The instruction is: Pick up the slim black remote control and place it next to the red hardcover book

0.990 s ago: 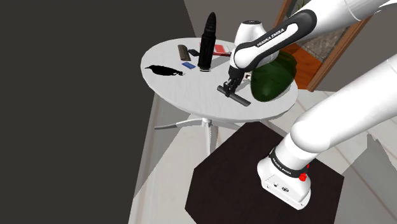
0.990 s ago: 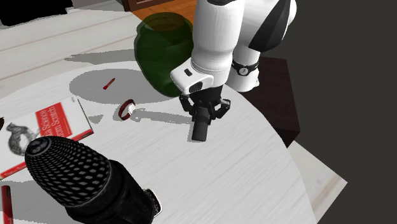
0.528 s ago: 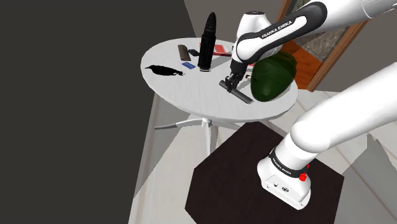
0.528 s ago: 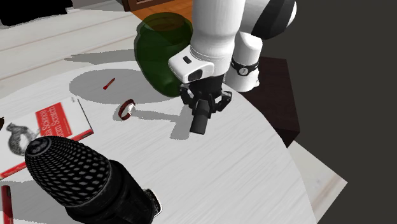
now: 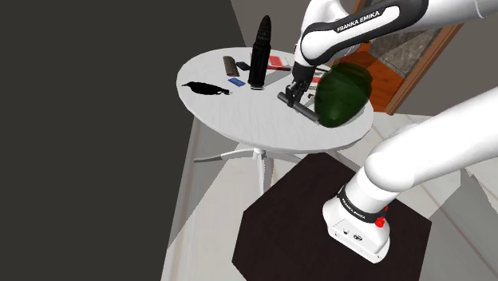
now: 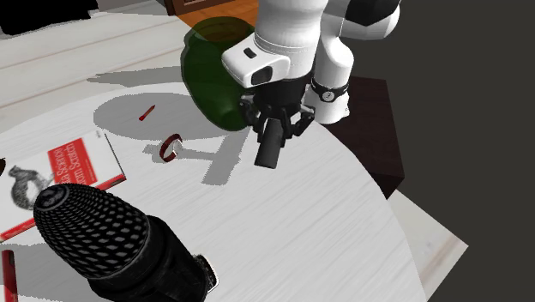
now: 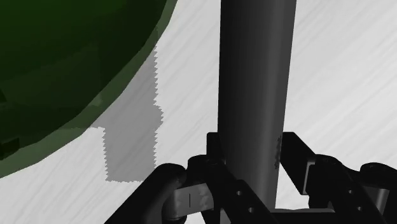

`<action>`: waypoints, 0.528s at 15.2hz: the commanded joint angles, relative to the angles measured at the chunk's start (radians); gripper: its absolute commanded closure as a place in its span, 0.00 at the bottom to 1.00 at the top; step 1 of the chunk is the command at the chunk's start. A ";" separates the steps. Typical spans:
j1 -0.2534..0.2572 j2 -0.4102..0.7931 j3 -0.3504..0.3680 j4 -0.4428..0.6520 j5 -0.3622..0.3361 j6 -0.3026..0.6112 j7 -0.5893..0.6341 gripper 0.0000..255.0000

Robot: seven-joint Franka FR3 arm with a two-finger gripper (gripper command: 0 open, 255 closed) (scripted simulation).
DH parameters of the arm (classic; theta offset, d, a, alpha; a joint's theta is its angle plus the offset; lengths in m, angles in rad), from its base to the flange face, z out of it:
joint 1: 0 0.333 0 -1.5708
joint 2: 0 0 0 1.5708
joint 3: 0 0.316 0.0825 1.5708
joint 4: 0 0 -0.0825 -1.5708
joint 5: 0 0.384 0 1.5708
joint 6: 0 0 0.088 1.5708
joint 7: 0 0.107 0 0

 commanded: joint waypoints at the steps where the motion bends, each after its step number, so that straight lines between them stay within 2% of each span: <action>1: 0.001 -0.018 0.002 0.014 0.002 -0.033 -0.002 1.00; 3: 0.001 -0.027 0.004 0.024 0.004 -0.051 -0.003 1.00; 8: -0.019 0.148 -0.061 0.182 0.010 -0.025 -0.094 1.00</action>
